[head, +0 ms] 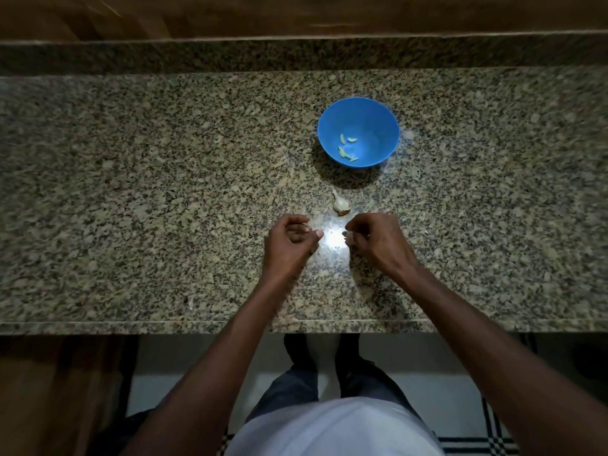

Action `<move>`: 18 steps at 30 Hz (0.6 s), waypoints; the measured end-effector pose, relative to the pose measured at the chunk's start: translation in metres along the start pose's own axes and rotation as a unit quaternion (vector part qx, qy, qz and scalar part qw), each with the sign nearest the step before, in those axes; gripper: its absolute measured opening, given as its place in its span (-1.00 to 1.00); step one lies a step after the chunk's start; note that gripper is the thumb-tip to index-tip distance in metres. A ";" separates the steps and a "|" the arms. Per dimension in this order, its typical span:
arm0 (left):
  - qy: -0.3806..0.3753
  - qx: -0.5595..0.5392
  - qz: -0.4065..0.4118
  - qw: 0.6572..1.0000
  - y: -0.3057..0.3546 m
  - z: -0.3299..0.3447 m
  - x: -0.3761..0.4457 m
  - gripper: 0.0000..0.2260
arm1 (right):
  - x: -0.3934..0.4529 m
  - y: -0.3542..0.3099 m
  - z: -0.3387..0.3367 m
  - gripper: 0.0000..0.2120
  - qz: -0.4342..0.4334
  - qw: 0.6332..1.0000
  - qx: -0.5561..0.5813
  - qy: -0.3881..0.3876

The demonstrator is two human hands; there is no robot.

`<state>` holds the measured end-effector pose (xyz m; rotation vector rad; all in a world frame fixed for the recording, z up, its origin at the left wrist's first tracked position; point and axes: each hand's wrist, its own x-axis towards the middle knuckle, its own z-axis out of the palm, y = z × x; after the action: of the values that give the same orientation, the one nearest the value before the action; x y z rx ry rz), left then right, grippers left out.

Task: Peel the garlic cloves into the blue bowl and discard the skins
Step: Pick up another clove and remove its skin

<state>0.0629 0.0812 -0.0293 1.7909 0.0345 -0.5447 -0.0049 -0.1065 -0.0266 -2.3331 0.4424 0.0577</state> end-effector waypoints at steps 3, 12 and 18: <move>-0.009 0.022 0.019 1.000 -0.004 -0.001 0.007 -0.71 | 0.001 0.002 -0.001 -0.94 0.004 1.000 -0.007 0.003; -0.037 0.064 0.048 0.996 -0.013 0.008 0.008 -0.71 | -0.002 0.007 0.004 -0.94 0.010 0.998 -0.064 -0.005; -0.021 0.155 0.092 0.983 -0.016 0.012 0.012 -0.75 | 0.001 0.006 0.000 -0.88 -0.029 0.992 -0.120 0.007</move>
<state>0.0649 0.0714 -0.0504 2.0590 -0.2574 -0.4733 -0.0057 -0.1107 -0.0312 -2.5822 0.3925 0.0688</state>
